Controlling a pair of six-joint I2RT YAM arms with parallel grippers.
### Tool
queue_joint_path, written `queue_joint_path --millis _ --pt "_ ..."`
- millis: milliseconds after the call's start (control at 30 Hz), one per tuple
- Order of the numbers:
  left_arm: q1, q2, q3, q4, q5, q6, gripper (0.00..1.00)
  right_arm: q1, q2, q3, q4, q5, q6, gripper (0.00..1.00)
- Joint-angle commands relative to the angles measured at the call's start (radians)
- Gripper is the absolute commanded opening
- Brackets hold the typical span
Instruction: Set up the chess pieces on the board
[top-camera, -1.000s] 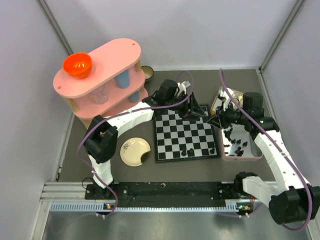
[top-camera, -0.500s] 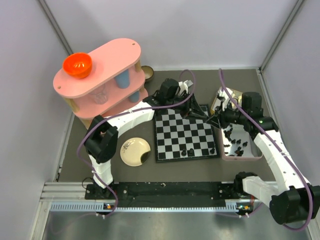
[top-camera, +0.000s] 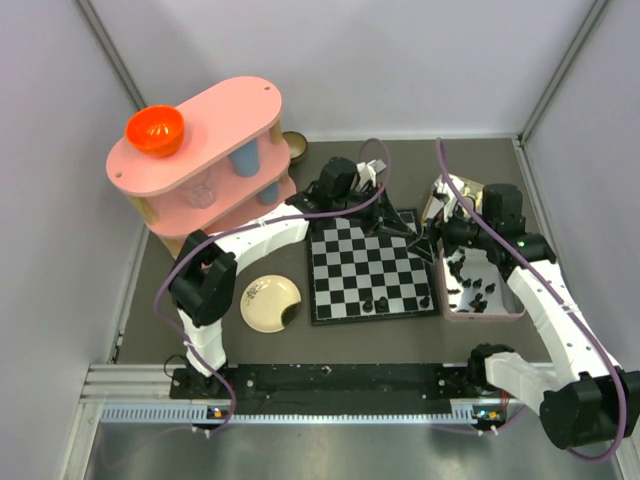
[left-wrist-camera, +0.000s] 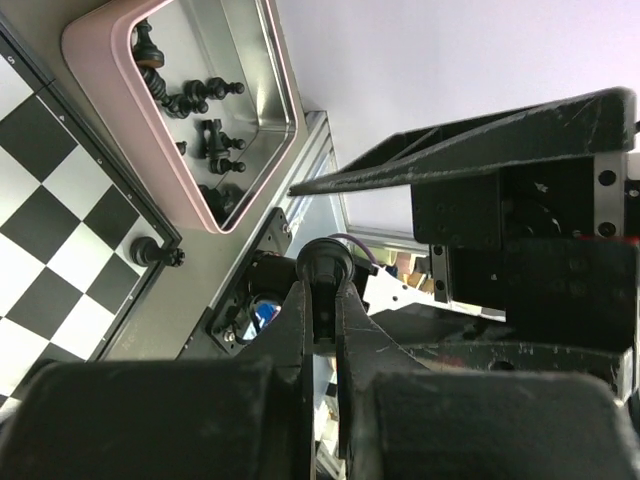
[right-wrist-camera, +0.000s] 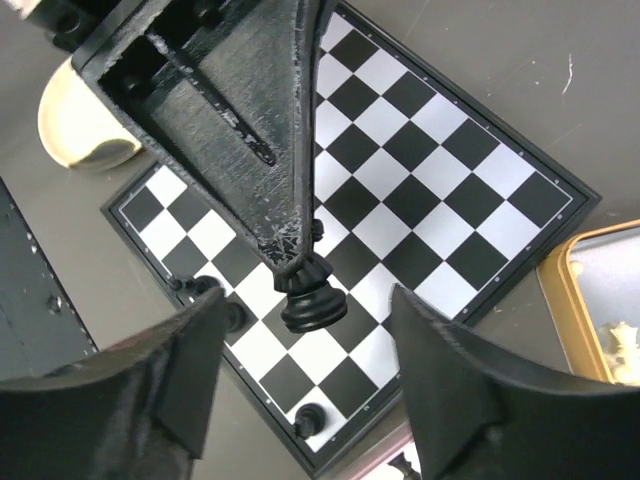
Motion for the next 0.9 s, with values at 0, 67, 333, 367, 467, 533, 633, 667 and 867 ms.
queue_joint_path --millis 0,67,333,367,467,533,633,667,867 --pt "0.013 -0.062 -0.03 0.013 -0.027 0.086 0.0 0.019 -0.022 0.025 -0.011 -0.003 -0.022 0.71" --pt "0.023 -0.087 -0.039 -0.045 -0.064 0.137 0.0 0.019 -0.03 0.035 -0.047 -0.003 -0.048 0.76" --pt "0.033 -0.305 -0.16 -0.331 -0.282 0.47 0.0 -0.037 -0.063 0.057 -0.087 -0.033 -0.039 0.78" --pt "0.034 -0.363 -0.185 -0.342 -0.311 0.527 0.0 -0.043 -0.065 0.057 -0.087 -0.036 -0.03 0.78" --pt "0.033 -0.479 -0.297 -0.377 -0.414 0.637 0.0 -0.057 -0.07 0.054 -0.08 -0.03 -0.021 0.78" --pt "0.031 -0.53 -0.372 -0.399 -0.474 0.679 0.0 -0.059 -0.07 0.037 -0.051 -0.018 -0.01 0.86" --pt "0.022 -0.596 -0.436 -0.464 -0.544 0.722 0.0 -0.059 -0.039 0.0 -0.012 0.042 0.059 0.99" --pt "0.017 -0.61 -0.447 -0.503 -0.567 0.72 0.0 -0.063 -0.004 0.009 -0.029 0.024 0.05 0.99" --pt "-0.036 -0.59 -0.452 -0.65 -0.727 0.583 0.0 -0.066 -0.007 -0.003 -0.041 -0.044 0.027 0.99"
